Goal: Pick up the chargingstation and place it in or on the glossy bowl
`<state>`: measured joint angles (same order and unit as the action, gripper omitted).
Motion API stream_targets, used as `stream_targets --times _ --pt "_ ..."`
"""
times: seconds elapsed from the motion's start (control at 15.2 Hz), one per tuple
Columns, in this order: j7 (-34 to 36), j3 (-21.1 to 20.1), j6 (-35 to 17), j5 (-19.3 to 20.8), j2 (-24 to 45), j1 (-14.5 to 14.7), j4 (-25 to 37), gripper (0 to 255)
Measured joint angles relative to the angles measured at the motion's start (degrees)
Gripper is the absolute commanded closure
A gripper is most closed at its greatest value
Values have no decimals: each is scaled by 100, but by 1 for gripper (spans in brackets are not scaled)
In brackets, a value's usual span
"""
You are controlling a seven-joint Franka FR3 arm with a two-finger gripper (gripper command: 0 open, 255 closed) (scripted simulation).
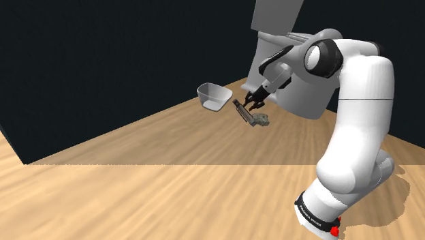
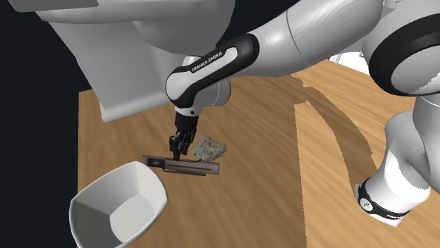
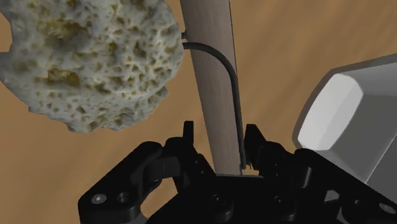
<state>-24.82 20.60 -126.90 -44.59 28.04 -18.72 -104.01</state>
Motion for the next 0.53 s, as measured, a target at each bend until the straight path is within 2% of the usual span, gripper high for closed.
stream_targets --times 0.13,0.4,0.46,0.53 --pt "85 62 92 -107 -99 80 -36 255" --pt "226 210 265 269 -195 161 -40 255" --pt "226 211 265 269 -196 161 -40 0" --pt "226 210 265 269 -195 161 -40 0"
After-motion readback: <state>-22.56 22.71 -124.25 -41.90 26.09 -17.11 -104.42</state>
